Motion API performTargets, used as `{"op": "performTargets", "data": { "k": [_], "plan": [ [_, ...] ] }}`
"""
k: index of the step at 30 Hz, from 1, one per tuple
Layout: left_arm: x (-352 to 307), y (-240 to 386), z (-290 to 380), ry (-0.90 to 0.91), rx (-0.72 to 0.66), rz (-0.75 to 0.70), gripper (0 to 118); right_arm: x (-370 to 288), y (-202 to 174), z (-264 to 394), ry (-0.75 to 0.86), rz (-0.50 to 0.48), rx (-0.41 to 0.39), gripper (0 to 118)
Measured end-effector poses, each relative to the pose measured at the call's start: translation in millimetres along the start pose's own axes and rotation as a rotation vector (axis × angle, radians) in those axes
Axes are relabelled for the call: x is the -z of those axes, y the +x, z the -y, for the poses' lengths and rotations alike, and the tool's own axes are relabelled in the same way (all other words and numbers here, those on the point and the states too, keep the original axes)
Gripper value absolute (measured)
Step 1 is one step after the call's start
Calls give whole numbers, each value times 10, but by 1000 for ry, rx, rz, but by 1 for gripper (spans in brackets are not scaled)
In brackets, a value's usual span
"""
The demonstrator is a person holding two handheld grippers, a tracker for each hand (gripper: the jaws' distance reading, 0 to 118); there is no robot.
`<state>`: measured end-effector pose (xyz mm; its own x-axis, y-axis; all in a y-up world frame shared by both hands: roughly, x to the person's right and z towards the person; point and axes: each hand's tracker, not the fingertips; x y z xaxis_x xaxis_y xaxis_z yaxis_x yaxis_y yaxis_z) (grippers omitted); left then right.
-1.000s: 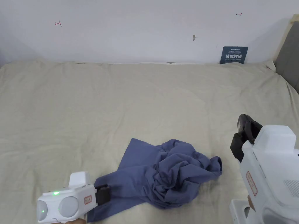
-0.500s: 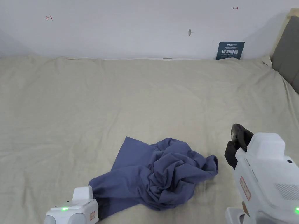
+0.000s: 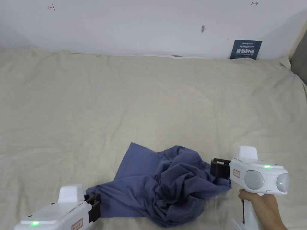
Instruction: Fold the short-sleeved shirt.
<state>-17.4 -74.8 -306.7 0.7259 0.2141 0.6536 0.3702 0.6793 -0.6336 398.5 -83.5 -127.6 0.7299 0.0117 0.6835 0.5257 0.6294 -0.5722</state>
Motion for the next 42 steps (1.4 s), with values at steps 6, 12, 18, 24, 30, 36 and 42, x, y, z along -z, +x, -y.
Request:
{"op": "performTargets", "data": {
  "k": [6,12,18,24,30,36,42],
  "plan": [
    [118,-69,8,-19,-29,15,3,491,59,170,-140,-44,-3,41],
    [146,-125,21,-34,-56,25,3,254,57,222,-61,-93,26,7],
    [-53,-128,-317,38,-142,65,3,-538,121,-217,153,-123,-10,7],
    [-348,-135,-1343,209,-128,62,3,-1400,176,-955,361,-129,-58,7],
    [-768,-61,-2594,392,-31,-13,3,-2114,296,-1748,519,-67,-51,6],
    [-1036,64,-3711,495,-17,-75,3,-2522,386,-2493,630,8,-79,6],
    [-1053,109,-4440,576,11,-167,3,-2656,493,-3102,694,-3,-29,6]
  ]
}}
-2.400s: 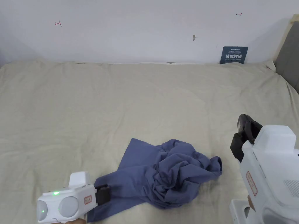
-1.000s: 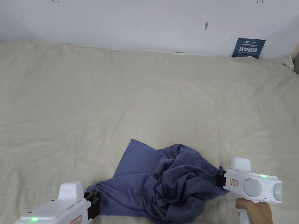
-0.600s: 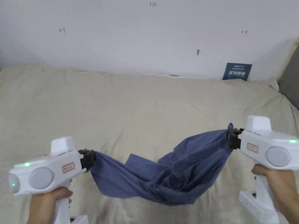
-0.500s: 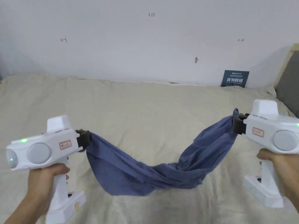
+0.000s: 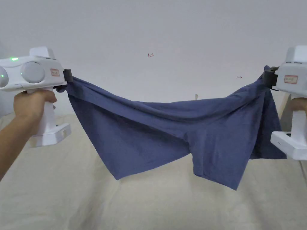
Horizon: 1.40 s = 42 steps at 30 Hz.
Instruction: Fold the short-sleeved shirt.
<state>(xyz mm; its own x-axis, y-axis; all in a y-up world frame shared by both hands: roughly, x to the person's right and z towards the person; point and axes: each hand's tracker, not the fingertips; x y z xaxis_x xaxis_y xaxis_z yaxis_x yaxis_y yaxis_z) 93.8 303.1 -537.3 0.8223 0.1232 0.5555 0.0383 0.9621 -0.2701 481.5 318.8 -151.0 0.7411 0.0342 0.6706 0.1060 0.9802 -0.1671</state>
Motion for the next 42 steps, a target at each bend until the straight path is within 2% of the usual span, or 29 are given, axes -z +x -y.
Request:
{"op": "performTargets", "data": {
  "k": [5,9,13,20,23,28,31,38,42],
  "plan": [
    [273,-112,-175,36,-15,-64,3,314,-38,-151,4,-2,-8,6],
    [461,-230,-23,48,-29,-69,3,526,-177,37,12,-9,-19,6],
    [622,-379,428,9,-5,-86,3,765,-332,521,-25,-17,-14,6],
    [567,-758,1631,-187,12,-59,3,992,-422,1805,-219,-37,83,6],
    [359,-895,2262,-302,33,-57,3,861,-403,2455,-301,-29,87,6],
    [-176,-1092,3408,-515,-5,-74,3,375,-238,3454,-467,19,205,6],
    [-560,-1149,3880,-593,-47,-87,3,-15,-155,3864,-537,46,204,6],
    [-1200,-1243,4353,-641,-96,-101,3,-711,94,4397,-595,77,281,6],
    [-1478,-1294,4424,-655,-78,-105,3,-1009,172,4584,-624,93,267,6]
  ]
}}
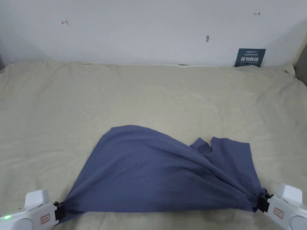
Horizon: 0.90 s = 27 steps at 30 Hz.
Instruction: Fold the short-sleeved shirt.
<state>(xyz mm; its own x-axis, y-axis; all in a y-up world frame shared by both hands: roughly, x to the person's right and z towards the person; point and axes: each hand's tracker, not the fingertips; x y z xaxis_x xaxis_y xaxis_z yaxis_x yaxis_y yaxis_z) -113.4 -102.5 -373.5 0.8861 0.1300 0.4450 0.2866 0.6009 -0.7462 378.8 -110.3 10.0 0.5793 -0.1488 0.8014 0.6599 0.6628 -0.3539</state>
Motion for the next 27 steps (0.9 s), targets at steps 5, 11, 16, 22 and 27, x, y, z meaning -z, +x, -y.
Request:
{"op": "performTargets", "data": {
  "k": [5,11,16,22,27],
  "plan": [
    [-144,-112,238,-53,15,-26,3,-48,211,313,-62,8,-20,6],
    [70,-156,395,-145,9,-64,3,23,158,558,-161,47,-40,6],
    [84,-90,307,-145,-27,-76,31,-28,79,400,-175,97,-44,39],
    [-556,348,-235,150,5,20,112,-666,-218,-215,153,14,-116,88],
    [-1266,815,-731,500,-1,143,110,-1569,-649,-658,485,-28,-161,89]
  ]
}}
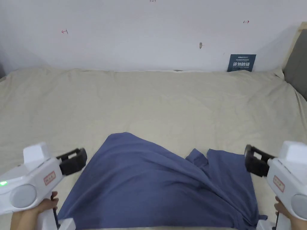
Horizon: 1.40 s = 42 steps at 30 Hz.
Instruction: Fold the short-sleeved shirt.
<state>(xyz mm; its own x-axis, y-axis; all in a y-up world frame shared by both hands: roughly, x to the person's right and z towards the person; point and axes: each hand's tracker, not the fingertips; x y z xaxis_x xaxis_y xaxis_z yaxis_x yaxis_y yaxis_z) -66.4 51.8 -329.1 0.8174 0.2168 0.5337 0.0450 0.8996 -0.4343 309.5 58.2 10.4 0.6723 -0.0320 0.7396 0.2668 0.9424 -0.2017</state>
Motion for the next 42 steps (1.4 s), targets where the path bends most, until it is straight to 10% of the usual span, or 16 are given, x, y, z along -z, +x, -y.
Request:
{"op": "performTargets", "data": {
  "k": [9,11,13,14,31,35,37,39,42],
  "plan": [
    [-338,787,-374,364,190,46,103,-538,-320,-487,247,48,-91,75],
    [-321,897,-328,362,252,58,80,-580,-352,-477,264,51,-96,49],
    [-310,982,-263,350,277,78,14,-592,-357,-473,273,56,-109,8],
    [-262,1033,-238,341,278,76,2,-614,-376,-460,286,70,-121,2],
    [1437,763,-410,-101,252,191,0,-132,-335,-449,224,83,-165,1],
    [2302,641,-415,-301,215,164,6,141,-293,-413,182,110,-164,1],
    [2710,609,-359,-402,207,150,38,304,-260,-366,157,128,-162,1],
    [3026,612,-250,-446,205,126,93,470,-225,-321,124,140,-156,1],
    [3471,617,-63,-494,223,113,111,710,-167,-219,74,165,-157,1]
  ]
}}
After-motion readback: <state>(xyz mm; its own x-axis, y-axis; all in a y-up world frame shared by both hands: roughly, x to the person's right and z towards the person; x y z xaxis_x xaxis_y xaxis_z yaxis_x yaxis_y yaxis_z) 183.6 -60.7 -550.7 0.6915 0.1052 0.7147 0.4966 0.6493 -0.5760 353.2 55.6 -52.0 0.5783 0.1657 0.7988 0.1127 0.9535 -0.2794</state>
